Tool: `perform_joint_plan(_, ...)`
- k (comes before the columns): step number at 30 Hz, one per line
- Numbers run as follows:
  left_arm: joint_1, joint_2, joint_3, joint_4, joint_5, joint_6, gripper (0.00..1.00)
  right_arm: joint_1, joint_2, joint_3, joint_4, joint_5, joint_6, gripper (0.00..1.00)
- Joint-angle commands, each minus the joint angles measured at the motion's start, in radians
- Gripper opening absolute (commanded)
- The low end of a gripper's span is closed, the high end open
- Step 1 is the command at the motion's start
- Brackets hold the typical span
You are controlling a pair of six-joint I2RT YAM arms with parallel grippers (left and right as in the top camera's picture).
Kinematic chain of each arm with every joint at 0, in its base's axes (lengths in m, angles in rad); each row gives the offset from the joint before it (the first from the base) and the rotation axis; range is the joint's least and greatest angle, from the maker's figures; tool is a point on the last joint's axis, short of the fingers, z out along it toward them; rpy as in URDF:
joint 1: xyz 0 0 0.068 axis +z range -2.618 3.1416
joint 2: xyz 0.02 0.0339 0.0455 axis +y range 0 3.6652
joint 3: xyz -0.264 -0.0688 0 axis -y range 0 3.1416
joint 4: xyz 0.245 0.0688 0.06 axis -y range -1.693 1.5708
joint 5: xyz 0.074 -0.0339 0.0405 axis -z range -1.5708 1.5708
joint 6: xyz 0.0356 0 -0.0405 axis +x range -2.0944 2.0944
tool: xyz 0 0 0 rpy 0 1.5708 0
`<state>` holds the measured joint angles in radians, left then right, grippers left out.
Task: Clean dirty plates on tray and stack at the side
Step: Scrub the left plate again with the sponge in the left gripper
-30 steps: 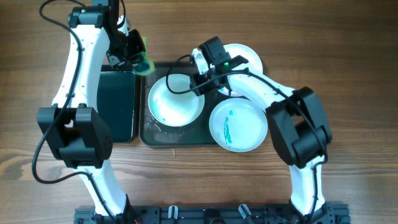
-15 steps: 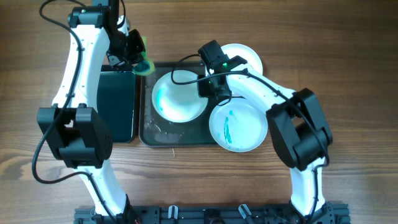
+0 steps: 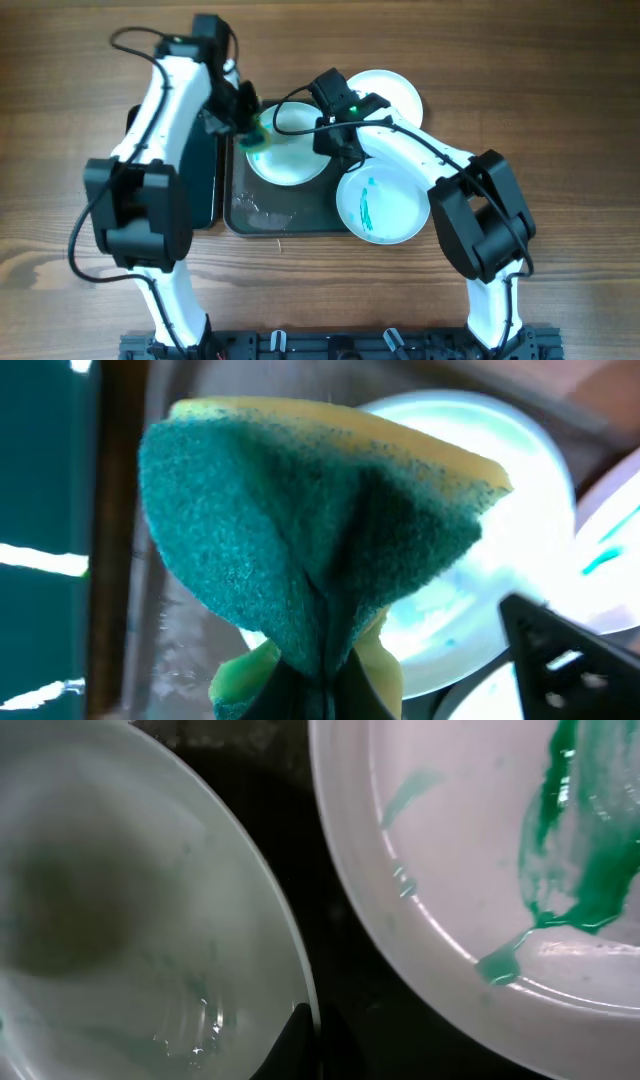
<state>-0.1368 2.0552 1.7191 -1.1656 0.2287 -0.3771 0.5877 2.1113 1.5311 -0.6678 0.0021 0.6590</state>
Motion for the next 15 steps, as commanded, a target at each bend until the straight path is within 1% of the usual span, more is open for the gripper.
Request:
perform_joint_plan(1, -0.052, -0.007, -0.101, 0.044, -0.002, -0.024, 0.04, 0.000, 0.037, -0.002, 0.006, -0.049, -0.031, 0.04)
perform_joint_plan(2, -0.069, -0.007, -0.134, 0.072, -0.002, -0.024, 0.04, 0.000, 0.039, -0.002, 0.009, -0.049, -0.031, 0.03)
perform_joint_plan(5, -0.097, -0.007, -0.219, 0.152, -0.007, -0.024, 0.04, 0.000, 0.039, -0.002, 0.009, -0.049, -0.031, 0.04)
perform_joint_plan(7, -0.091, -0.007, -0.288, 0.213, -0.057, -0.026, 0.04, 0.000, 0.039, -0.002, 0.003, -0.048, -0.034, 0.04)
perform_joint_plan(12, -0.047, -0.007, -0.339, 0.242, -0.337, -0.024, 0.04, 0.000, 0.040, -0.002, 0.001, -0.048, -0.057, 0.04)
perform_joint_plan(15, -0.045, -0.007, -0.330, 0.240, -0.445, -0.026, 0.04, 0.000, 0.042, -0.007, 0.003, -0.048, -0.057, 0.04)
